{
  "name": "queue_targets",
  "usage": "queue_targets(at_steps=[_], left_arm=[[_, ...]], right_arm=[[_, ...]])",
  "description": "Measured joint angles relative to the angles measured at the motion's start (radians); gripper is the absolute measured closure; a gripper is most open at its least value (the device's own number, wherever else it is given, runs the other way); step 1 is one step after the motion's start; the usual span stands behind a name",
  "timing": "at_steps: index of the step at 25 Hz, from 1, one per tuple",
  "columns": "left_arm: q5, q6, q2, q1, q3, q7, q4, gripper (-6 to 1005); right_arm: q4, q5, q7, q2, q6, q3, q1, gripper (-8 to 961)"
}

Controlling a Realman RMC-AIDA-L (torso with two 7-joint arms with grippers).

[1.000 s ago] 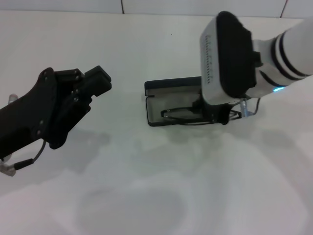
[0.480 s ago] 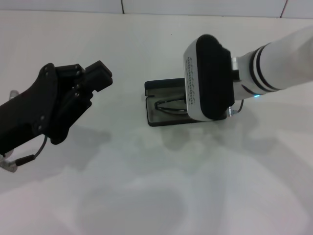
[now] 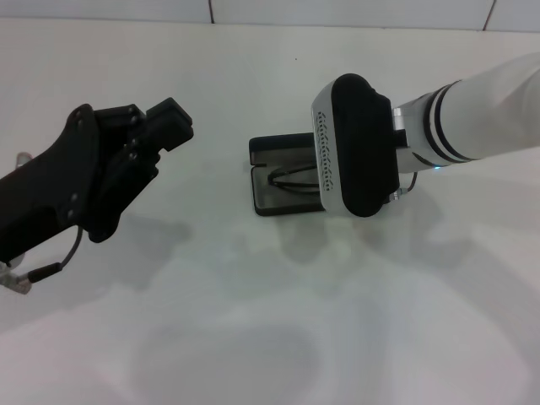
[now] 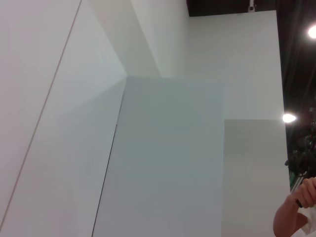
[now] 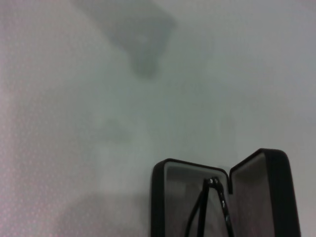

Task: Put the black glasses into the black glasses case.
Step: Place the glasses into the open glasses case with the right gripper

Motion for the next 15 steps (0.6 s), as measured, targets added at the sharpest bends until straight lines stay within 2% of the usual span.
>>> queue_targets(at_steps=[15], left_arm=[[-0.001, -0.004, 0.000, 0.002, -0.001, 0.000, -0.001, 935]], right_arm=[[0.009, -0.003, 0.003, 0.000, 0.022, -0.010, -0.002, 886]])
